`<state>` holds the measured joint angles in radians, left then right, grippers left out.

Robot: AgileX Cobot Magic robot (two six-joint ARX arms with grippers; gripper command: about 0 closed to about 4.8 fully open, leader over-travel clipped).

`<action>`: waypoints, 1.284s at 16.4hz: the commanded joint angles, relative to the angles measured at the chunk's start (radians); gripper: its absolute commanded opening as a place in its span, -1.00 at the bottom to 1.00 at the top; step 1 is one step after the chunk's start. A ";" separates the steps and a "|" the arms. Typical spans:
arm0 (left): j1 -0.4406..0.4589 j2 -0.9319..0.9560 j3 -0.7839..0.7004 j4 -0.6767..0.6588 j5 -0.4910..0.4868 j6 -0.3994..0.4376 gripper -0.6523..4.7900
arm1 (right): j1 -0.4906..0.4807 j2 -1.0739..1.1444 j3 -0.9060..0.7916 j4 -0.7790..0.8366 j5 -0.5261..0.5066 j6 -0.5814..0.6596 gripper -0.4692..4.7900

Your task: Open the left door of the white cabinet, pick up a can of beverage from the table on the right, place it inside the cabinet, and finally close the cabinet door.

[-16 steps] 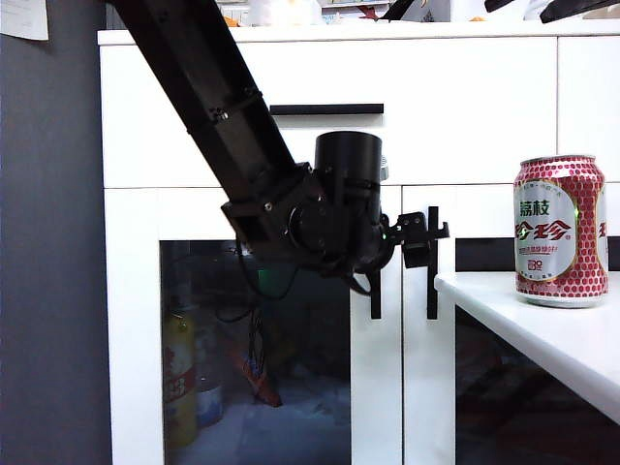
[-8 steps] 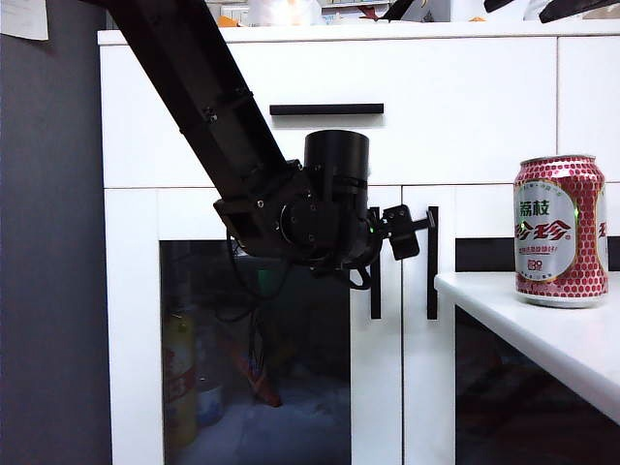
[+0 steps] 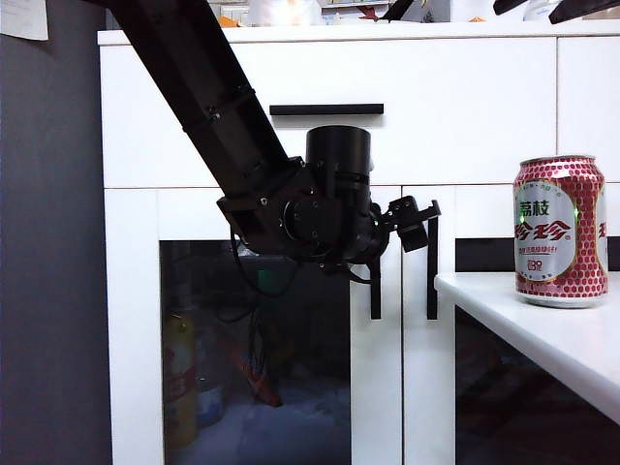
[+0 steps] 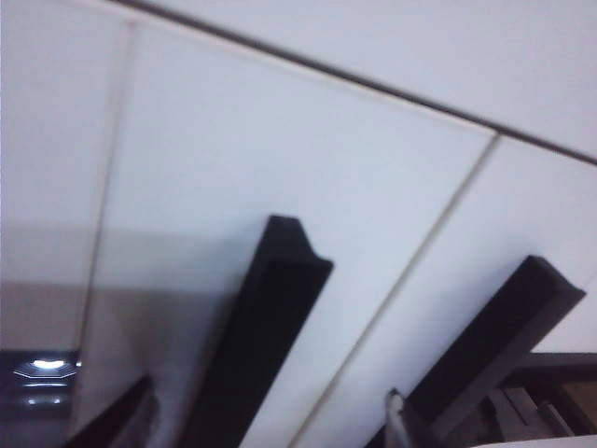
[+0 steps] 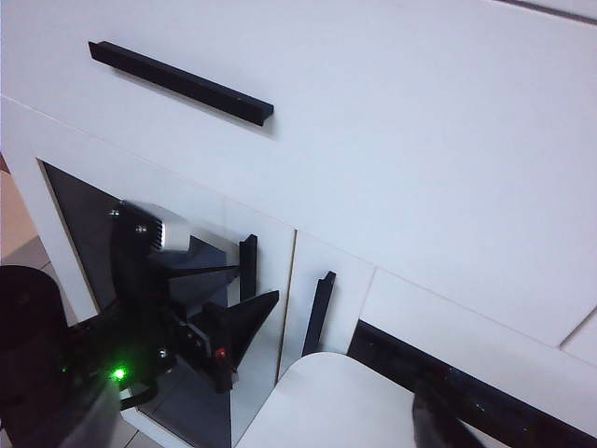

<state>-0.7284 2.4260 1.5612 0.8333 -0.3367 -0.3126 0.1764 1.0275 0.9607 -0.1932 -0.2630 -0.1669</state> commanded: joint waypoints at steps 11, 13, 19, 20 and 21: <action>-0.027 -0.003 0.004 -0.032 0.001 0.077 -0.78 | 0.000 -0.004 0.003 0.011 -0.001 -0.002 0.70; -0.036 -0.003 0.003 -0.034 0.001 0.076 -0.78 | 0.000 -0.005 0.003 0.019 -0.001 -0.001 0.70; -0.046 -0.003 0.003 -0.035 0.001 0.076 -0.78 | 0.000 -0.008 0.005 0.070 -0.005 0.035 0.70; -0.046 -0.003 0.003 -0.035 0.001 0.076 -0.78 | 0.000 -0.007 0.005 0.085 -0.005 0.043 0.70; -0.045 -0.003 0.003 -0.035 0.001 0.076 -0.78 | 0.000 -0.007 0.005 0.101 -0.005 0.045 0.70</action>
<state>-0.7517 2.4248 1.5612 0.7868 -0.3931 -0.2089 0.1757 1.0260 0.9607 -0.1341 -0.2630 -0.1349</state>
